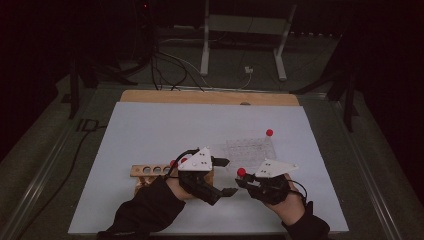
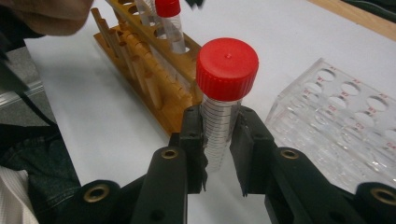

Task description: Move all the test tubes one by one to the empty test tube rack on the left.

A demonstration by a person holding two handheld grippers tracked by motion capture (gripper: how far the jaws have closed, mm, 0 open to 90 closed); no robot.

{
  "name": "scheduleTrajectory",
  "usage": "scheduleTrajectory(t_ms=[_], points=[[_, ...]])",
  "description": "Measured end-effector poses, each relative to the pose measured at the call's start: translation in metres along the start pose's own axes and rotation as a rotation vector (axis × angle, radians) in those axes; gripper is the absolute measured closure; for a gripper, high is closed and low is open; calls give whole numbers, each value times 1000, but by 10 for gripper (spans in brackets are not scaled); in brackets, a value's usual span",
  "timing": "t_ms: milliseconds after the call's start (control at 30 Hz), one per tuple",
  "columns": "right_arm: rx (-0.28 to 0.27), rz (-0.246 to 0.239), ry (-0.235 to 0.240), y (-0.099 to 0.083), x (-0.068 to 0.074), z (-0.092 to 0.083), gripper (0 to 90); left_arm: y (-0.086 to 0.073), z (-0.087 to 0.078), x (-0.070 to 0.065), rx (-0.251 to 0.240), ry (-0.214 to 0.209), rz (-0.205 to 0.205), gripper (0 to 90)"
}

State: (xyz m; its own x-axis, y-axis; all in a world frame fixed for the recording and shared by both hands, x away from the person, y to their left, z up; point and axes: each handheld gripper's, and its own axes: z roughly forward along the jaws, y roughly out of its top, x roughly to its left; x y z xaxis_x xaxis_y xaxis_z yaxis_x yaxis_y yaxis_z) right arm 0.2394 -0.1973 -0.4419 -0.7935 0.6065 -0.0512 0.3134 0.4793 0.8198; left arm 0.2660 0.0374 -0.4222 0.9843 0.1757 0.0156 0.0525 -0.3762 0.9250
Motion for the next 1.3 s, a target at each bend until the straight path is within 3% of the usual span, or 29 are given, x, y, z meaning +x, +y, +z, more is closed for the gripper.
scheduleTrajectory(t_ms=[333,667,1067,1300], points=[[6,-8,16,0,3,1,745,-1,13,1,6,59,-3,431],[3,-12,25,0,5,1,745,0,21,1,17,100,13,579],[6,-10,29,0,4,1,745,0,24,2,17,66,18,702],[5,-7,35,0,3,1,745,1,24,1,19,66,32,718]])
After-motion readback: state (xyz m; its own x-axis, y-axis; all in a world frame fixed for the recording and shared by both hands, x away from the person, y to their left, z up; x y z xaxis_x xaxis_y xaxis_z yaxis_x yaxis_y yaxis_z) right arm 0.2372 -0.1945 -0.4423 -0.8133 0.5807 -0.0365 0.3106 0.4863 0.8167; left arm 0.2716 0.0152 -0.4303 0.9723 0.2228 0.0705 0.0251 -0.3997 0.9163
